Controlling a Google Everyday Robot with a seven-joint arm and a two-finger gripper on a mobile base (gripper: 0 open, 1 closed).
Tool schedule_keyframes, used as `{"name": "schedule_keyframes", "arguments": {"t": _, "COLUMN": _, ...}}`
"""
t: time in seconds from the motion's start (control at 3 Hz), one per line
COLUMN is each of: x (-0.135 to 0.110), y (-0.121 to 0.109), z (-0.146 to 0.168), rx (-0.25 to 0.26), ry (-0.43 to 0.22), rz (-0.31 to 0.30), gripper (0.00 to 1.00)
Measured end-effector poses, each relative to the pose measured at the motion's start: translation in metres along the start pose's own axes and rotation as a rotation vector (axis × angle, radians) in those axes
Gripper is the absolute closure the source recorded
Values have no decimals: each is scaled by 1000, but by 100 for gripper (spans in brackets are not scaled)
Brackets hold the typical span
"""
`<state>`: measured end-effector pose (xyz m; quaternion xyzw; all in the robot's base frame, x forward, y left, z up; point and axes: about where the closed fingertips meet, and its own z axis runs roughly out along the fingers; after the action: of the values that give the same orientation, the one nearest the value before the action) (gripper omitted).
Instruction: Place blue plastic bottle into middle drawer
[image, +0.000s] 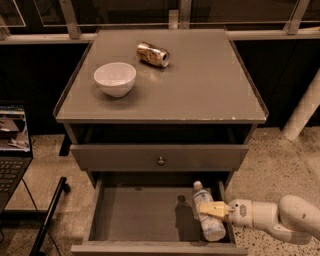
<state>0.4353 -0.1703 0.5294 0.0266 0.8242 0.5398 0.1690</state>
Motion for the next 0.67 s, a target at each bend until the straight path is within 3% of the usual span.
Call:
{"name": "schedule_keyframes", "arguments": {"t": 0.33, "x": -3, "y": -27, "z": 19, "rx": 8, "ry": -1, "rz": 27, "gripper": 100}}
{"name": "schedule_keyframes", "arguments": {"t": 0.67, "x": -14, "y": -43, "z": 48, "rx": 83, "ry": 34, "rz": 7, "gripper": 100}}
